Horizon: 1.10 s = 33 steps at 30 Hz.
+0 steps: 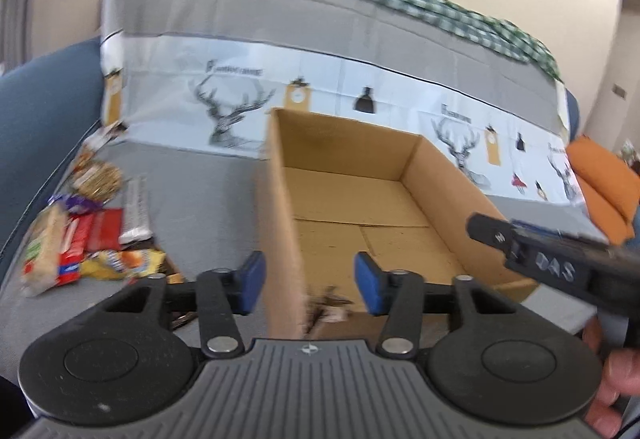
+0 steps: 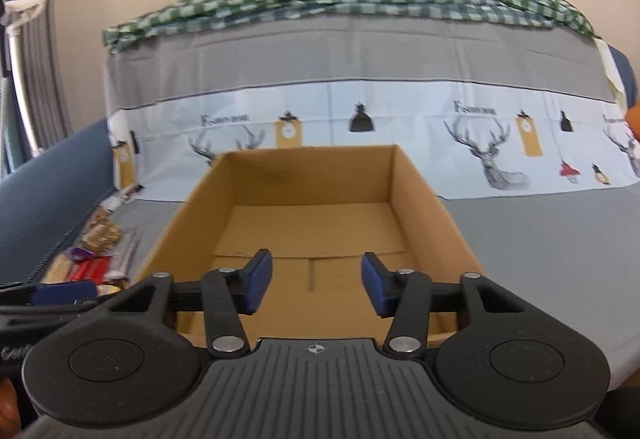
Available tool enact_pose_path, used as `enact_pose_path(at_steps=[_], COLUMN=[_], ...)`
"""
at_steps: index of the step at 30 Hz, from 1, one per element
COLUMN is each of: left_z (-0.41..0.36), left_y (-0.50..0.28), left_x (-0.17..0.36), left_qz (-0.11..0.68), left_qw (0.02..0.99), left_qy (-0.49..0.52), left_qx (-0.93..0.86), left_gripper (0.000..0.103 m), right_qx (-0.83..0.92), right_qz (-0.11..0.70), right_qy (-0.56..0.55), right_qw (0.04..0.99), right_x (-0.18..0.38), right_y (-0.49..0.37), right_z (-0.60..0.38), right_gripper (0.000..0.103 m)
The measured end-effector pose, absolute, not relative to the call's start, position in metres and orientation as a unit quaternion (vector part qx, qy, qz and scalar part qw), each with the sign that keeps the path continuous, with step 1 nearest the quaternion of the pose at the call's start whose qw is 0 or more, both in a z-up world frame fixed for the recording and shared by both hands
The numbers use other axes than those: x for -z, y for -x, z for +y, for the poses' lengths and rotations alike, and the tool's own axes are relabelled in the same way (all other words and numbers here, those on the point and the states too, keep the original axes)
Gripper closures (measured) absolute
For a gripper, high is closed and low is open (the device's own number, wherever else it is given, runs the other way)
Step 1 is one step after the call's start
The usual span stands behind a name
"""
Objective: Organize snacks
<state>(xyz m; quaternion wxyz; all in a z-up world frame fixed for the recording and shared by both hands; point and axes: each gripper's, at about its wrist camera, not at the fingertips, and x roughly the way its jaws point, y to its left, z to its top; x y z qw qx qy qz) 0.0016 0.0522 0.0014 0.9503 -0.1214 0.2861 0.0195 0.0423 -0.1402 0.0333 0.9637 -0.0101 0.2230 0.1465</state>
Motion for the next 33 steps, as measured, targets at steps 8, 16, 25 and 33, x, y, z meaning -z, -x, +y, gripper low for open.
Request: enact_pose_path(at_steps=[8,16,25,33], left_z=[0.155,0.194,0.238,0.275], left_y=[-0.013,-0.023,0.000,0.022], left_x=[0.015,0.086,0.084,0.086], left_qz=[0.344,0.440,0.394,0.359], left_qw=[0.912,0.849,0.831,0.795], left_qy=[0.192,0.247,0.346,0.442], left_qx=[-0.115,-0.155,-0.184,-0.207], left_gripper=[0.030,0.019,0.048,0.048], right_qx=[-0.196,-0.249,-0.292,-0.323], right_qz=[0.234,0.230,0.236,0.283], right_qy=[-0.013,0.027,0.088,0.181], right_qw=[0.952,0.940,0.923,0.885], right_x=[-0.040,-0.021,0.004,0.030], right_y=[-0.029,-0.019,-0.020,-0.041], right_z=[-0.106,-0.050,-0.005,0.086], right_gripper=[0.043,0.036,0.034,0.038])
